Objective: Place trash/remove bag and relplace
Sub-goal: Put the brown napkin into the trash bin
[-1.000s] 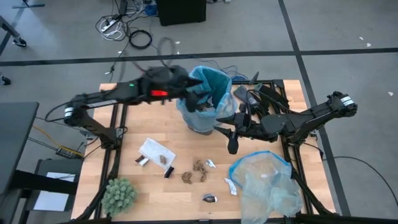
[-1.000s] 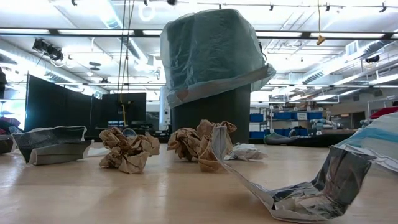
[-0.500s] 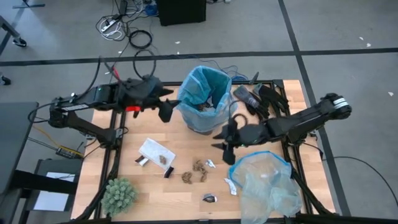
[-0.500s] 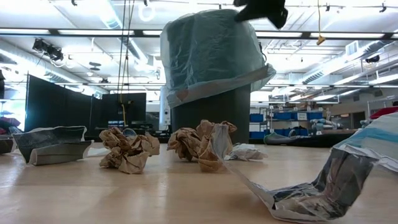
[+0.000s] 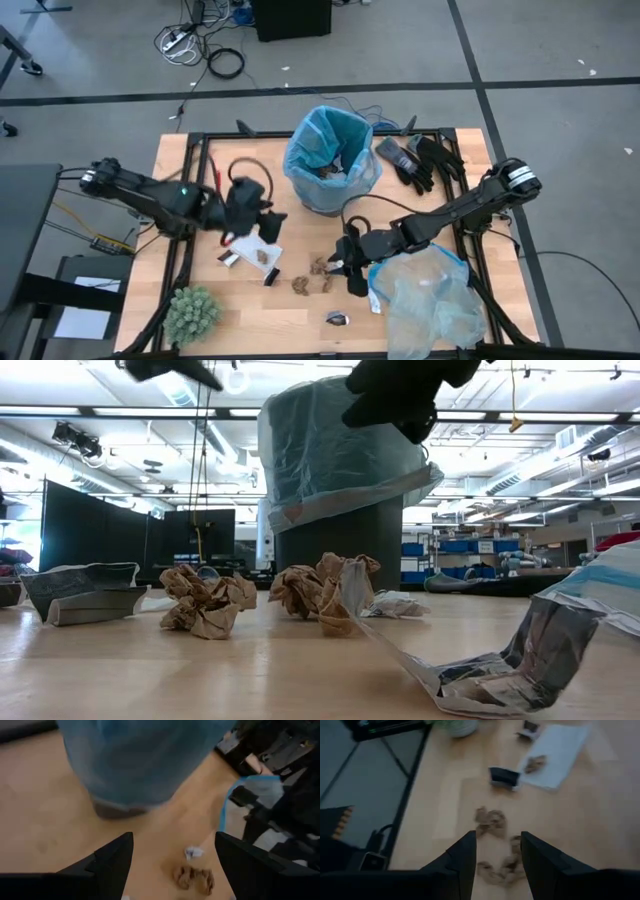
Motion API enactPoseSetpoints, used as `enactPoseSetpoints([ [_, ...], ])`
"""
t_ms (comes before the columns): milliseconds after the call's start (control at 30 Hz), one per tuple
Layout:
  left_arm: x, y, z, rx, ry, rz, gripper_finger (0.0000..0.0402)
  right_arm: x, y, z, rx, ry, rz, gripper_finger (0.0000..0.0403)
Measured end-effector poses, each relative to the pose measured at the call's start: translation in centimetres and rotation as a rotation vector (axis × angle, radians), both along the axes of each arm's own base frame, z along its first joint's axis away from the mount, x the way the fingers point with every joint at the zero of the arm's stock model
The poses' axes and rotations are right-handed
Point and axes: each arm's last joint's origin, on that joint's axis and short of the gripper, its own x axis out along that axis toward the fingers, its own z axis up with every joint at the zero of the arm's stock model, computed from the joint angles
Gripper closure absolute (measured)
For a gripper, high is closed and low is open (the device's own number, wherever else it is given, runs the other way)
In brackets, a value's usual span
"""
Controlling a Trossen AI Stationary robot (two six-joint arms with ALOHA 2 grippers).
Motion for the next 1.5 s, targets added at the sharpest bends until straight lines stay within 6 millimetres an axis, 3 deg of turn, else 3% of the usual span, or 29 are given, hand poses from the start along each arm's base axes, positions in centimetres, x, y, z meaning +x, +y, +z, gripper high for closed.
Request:
enactPoseSetpoints([
  [200, -0.7, -1.8, -2.4, -0.023, 0.055, -0.046, 0.011, 0.3, 0.1, 0.6, 0.199, -0.021, -0.058, 0.0262],
  [367, -1.3, -2.7, -2.5, 0.004, 0.096, -0.137, 0.011, 0.4, -0.1, 3.8, 0.334, -0.261, -0.125, 0.0262],
  [500, -1.9, -3.5, -2.5, 0.031, 0.125, -0.217, 0.011, 0.6, 0.2, 5.9, 0.303, -0.388, -0.155, 0.0262],
  [733, -2.9, -5.3, -2.6, 0.098, 0.155, -0.366, 0.011, 0.0, 1.8, 5.8, 0.276, -0.38, -0.201, 0.0262],
  [900, -3.1, -6.9, -3.7, 0.271, 0.239, -0.516, 0.011, -0.4, 2.5, 5.1, 0.252, -0.321, -0.203, 0.0262],
  [1067, -3.1, -7.4, -8.0, 0.393, 0.383, -0.605, 0.011, -0.4, 2.4, 4.8, 0.267, -0.288, -0.219, 0.0262],
  [1300, -3.6, -6.5, -15.2, 0.25, 0.54, -0.584, 0.011, -0.4, 2.4, 4.8, 0.289, -0.291, -0.245, 0.0262],
  [1500, -3.6, -6.4, -18.1, 0.187, 0.439, -0.574, 0.011, -0.5, 2.4, 4.9, 0.3, -0.302, -0.282, 0.0262],
])
